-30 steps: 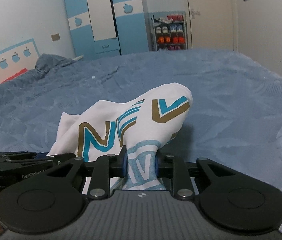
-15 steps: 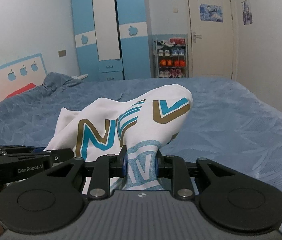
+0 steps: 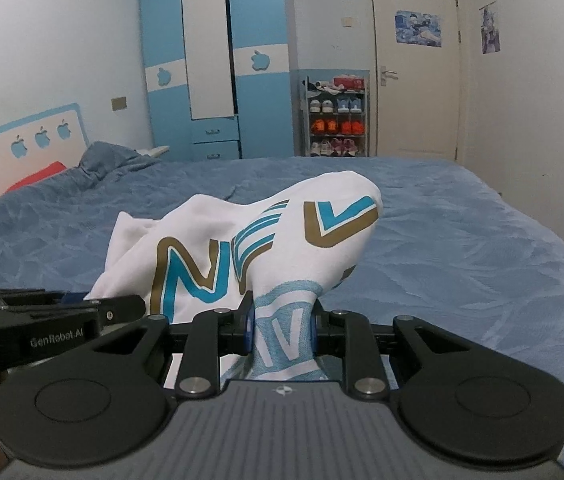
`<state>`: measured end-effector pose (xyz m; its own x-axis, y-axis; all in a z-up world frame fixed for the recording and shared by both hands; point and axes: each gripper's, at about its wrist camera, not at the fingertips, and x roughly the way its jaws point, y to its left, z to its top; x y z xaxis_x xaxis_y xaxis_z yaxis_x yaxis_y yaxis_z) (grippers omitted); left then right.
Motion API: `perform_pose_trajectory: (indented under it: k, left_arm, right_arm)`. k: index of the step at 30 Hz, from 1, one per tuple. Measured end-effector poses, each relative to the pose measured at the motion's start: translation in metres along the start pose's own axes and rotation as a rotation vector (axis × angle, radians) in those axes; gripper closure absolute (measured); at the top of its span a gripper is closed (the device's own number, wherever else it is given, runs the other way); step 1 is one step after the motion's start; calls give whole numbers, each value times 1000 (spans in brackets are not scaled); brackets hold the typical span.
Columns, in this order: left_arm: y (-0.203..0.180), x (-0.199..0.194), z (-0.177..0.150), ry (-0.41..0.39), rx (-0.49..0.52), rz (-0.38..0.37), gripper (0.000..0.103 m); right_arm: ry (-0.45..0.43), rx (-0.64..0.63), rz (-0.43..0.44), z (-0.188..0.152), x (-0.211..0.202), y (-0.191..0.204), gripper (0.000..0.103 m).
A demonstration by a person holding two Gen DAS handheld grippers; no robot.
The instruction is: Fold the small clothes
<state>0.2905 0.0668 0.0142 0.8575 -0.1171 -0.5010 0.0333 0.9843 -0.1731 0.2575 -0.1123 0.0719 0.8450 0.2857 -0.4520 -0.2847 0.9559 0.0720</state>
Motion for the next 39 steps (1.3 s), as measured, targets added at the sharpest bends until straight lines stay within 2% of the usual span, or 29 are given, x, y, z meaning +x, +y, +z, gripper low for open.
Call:
perform_pose_trajectory:
  k: [6,11,20,28,33,39]
  left_arm:
    - [-33,7,-9,12,12,-60,82]
    - [-70,14,-13,30,53,-89,82]
    - [-118,21,-19,35,60,-178,82]
    - [-128,24,-25,65,89,-238,82]
    - [-130,25,-27,91,102,-241,82]
    - [-125,37,-25,138,74,-226,82]
  right_arm:
    - [11,-16,-65,-6,-13,-27,76]
    - [10,21,-100,-14,-25,-57,76]
    - [-8,48,-177,-23,-53,-106,76]
    - [6,86,-228,-41,-59,-139,76]
    - [41,68,-242,-59,-48,-144,76]
    - [79,92,-239,-85,-27,-150,76]
